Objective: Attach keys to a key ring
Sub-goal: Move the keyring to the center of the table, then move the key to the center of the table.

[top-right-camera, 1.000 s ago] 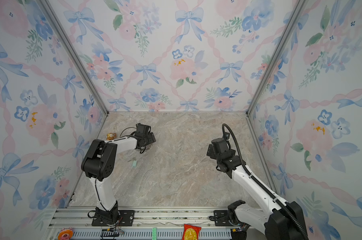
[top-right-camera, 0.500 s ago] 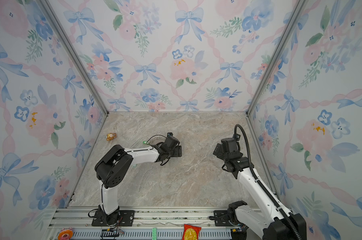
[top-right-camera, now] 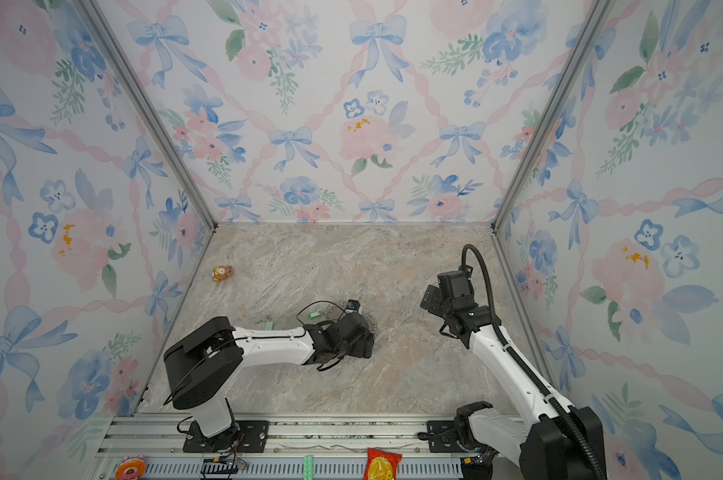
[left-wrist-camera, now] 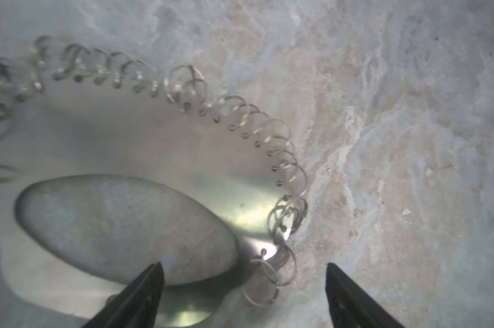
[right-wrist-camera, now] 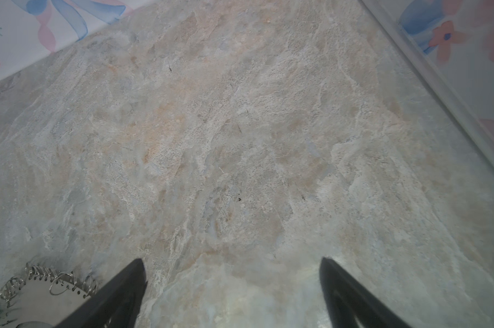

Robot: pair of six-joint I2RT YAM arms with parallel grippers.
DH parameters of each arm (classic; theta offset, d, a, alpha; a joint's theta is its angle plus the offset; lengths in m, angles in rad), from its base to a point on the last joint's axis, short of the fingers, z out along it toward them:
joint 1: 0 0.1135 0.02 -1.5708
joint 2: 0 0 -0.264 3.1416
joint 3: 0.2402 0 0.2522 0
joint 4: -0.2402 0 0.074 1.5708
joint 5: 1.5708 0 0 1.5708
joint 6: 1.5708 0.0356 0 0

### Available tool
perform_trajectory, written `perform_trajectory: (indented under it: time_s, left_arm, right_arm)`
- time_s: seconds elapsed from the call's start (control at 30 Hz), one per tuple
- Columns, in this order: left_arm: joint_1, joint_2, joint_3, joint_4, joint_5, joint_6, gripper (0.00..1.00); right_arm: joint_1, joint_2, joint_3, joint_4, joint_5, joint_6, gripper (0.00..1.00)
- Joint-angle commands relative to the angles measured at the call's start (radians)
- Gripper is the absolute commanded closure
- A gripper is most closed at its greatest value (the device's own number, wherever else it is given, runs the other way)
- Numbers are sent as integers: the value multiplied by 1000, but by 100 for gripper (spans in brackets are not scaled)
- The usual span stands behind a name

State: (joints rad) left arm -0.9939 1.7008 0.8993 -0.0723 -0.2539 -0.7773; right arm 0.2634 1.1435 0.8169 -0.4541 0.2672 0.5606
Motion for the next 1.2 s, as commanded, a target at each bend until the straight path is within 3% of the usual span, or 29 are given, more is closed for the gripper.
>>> perform_trajectory:
  time_s: [0.0,0.17,0.33,0.57,0.87,1.17]
  left_arm:
    - [75,-77,-38,-20,-56,-53,10]
    - [181,-36,-8,-21,-5,-48,10]
    - [241,-15,10,-22,-25,-41,11]
    - [340,-173,-56,-101,-165,-35,5]
    - [594,-288,-195,-104,-112,-32,4]
    - [656,-238,-202,-100,-68,-24,6]
  right_arm:
    - [17,47,40,2,-39,-9,3]
    - [79,119,71,18,-39,-13,3]
    - [124,167,89,18,-37,-17,3]
    - [142,195,84,22,-39,-21,3]
    - [148,200,85,25,-40,-18,3]
    - [149,180,76,7,-18,-21,3]
